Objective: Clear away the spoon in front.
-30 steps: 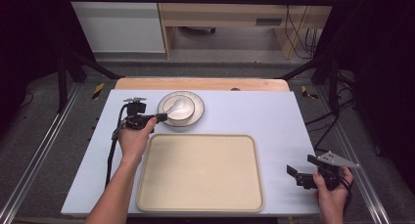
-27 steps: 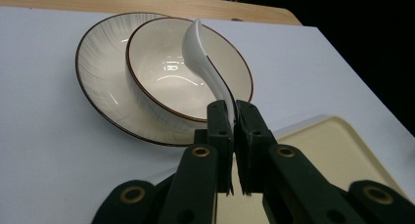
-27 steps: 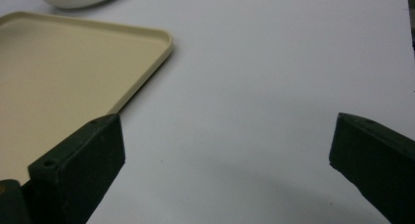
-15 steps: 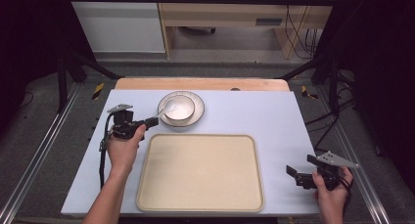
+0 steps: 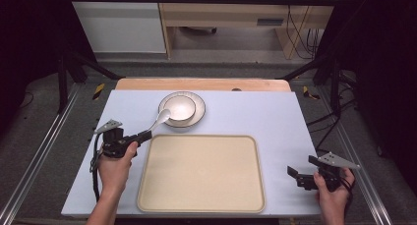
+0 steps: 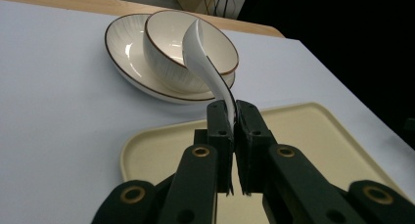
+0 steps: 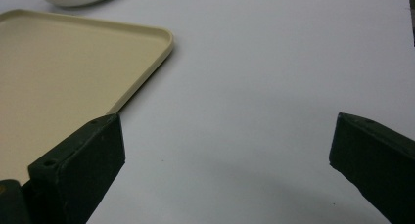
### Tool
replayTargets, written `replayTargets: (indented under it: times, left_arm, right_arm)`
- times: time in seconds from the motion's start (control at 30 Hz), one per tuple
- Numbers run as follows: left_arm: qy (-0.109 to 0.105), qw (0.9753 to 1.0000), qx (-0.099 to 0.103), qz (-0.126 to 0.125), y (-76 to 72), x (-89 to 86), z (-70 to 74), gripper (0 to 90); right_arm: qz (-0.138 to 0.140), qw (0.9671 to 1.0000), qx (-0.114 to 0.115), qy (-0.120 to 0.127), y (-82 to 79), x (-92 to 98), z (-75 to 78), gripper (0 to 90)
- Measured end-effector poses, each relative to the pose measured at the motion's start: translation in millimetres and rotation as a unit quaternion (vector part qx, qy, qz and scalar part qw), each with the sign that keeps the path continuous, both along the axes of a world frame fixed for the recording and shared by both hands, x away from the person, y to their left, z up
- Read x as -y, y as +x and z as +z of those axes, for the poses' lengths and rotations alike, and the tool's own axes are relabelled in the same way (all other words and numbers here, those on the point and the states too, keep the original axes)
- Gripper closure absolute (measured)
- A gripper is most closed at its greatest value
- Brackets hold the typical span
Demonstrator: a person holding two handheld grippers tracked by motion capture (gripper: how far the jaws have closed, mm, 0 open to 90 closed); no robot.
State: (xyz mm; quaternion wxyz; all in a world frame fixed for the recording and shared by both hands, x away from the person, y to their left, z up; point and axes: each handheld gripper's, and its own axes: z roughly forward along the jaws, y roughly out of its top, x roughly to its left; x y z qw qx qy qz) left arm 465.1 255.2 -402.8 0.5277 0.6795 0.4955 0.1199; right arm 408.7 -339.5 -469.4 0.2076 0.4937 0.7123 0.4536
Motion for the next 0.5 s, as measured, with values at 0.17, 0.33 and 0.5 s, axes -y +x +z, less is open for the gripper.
replayTargets:
  times: [0.17, 0.33, 0.5]
  left_arm:
    - [-0.007, 1.0, 0.004, 0.001, -12.7, -1.2, -5.5, 85.7]
    - [-0.01, 0.9999, 0.002, 0.007, -21.0, -4.4, -15.4, 85.7]
    - [-0.013, 0.9998, 0.001, 0.015, -30.4, -6.8, -25.6, 85.7]
  right_arm:
    - [-0.002, 1.0, 0.0, 0.0, 0.0, -0.8, -0.2, 0.5]
    - [0.001, 1.0, 0.0, -0.001, -0.2, -1.1, -0.2, 0.5]
    - [0.0, 1.0, -0.001, -0.001, -0.4, -0.4, -0.2, 0.5]
